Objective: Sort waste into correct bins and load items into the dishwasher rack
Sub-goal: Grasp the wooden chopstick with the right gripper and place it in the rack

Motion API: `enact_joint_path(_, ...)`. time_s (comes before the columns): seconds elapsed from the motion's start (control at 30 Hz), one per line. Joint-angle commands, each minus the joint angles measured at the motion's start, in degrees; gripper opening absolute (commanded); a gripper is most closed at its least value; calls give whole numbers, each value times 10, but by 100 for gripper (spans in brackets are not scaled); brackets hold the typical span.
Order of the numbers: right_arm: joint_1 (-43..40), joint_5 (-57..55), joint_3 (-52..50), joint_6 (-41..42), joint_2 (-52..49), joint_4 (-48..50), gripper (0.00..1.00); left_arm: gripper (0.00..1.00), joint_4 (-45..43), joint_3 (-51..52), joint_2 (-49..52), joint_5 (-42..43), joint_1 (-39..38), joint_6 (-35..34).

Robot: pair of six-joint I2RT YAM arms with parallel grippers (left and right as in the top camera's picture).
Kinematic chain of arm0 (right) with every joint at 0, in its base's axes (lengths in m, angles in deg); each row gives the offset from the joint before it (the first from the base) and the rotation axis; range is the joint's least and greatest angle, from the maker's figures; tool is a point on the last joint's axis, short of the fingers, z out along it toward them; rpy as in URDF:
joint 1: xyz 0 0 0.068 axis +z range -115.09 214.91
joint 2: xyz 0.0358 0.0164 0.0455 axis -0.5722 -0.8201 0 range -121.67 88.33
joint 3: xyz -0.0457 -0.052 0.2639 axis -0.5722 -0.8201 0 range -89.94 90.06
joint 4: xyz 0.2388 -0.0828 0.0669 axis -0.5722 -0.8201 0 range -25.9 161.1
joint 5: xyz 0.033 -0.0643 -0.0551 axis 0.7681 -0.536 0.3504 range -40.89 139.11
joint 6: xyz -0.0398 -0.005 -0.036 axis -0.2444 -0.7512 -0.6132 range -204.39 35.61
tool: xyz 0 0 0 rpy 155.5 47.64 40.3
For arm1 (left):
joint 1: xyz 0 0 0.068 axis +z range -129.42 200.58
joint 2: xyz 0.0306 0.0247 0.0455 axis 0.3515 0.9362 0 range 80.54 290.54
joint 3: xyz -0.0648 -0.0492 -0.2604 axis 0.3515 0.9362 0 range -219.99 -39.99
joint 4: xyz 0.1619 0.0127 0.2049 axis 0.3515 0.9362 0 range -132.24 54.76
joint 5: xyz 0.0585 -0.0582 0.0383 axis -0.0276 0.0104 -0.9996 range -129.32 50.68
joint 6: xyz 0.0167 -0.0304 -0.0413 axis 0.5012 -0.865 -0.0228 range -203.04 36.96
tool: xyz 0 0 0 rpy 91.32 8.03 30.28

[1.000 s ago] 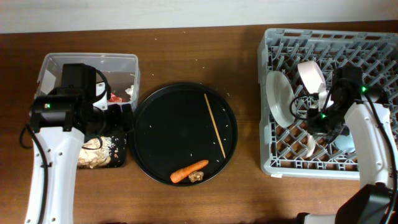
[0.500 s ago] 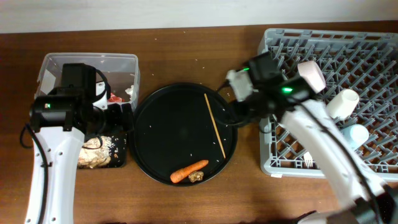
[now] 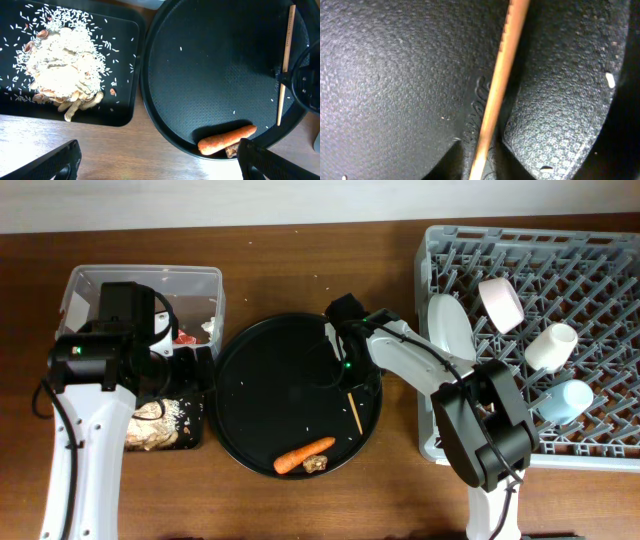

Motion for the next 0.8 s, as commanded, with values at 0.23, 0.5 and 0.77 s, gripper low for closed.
enact_joint_path(0.23, 3, -64, -28, 32, -12, -27, 8, 99, 0, 0, 0, -4, 2, 7)
enact_joint_path(0.5, 2, -66, 53, 40, 57, -119, 4, 99, -4, 0, 0, -4, 3, 7)
enact_joint_path(0.77, -216, -85, 82, -14, 311, -295, 4, 99, -6, 0, 0, -4, 2, 7)
